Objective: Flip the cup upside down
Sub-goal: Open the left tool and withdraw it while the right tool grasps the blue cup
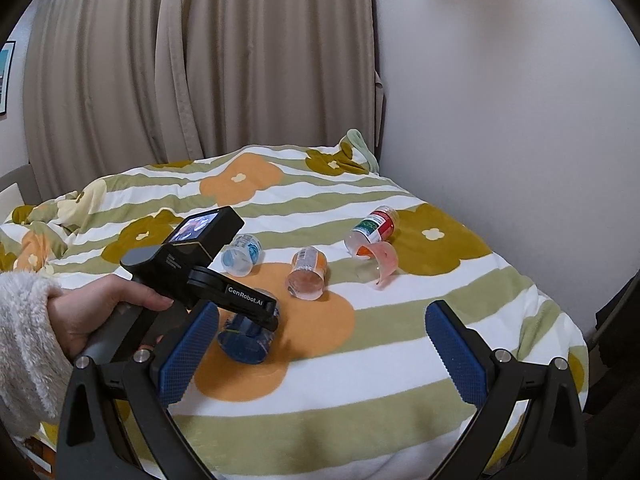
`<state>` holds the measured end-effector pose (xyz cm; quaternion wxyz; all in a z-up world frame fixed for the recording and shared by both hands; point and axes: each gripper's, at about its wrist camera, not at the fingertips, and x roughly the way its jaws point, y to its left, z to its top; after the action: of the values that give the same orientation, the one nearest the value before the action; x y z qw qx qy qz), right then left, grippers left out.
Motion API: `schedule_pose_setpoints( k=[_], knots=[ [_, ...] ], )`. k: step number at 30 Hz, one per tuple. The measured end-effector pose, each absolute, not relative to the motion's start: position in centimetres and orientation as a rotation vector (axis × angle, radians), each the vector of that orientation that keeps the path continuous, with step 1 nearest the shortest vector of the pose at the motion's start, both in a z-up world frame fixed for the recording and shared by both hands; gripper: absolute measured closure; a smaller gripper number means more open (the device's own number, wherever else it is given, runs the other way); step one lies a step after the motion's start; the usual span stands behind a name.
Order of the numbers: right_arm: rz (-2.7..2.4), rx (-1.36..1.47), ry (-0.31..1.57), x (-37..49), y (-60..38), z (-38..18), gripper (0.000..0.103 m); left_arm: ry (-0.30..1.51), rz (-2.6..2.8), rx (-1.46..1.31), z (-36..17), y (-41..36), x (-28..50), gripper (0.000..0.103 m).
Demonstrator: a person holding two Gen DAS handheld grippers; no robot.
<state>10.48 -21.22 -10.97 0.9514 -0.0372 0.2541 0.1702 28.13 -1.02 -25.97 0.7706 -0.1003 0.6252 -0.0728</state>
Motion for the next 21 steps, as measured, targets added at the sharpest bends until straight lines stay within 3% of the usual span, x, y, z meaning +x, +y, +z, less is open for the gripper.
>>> schedule_pose_setpoints(
  k=[4, 12, 21],
  knots=[
    [0.413, -0.069, 0.535, 11.1, -21.0, -9.0, 0.000, 1.293, -0.166, -0.178, -23.7, 0.0, 26.5, 0.004],
    [0.616, -0.143, 0.843, 18.9, -15.7, -6.2, 0.000, 1.061, -0.165, -0.092, -19.5, 3.9, 19.1, 0.000],
    [0.572, -0.043, 1.384, 29.9, -8.1, -18.3, 0.000, 0.863, -0.129, -0.052, -17.8, 8.1, 11.6, 0.000]
  ],
)
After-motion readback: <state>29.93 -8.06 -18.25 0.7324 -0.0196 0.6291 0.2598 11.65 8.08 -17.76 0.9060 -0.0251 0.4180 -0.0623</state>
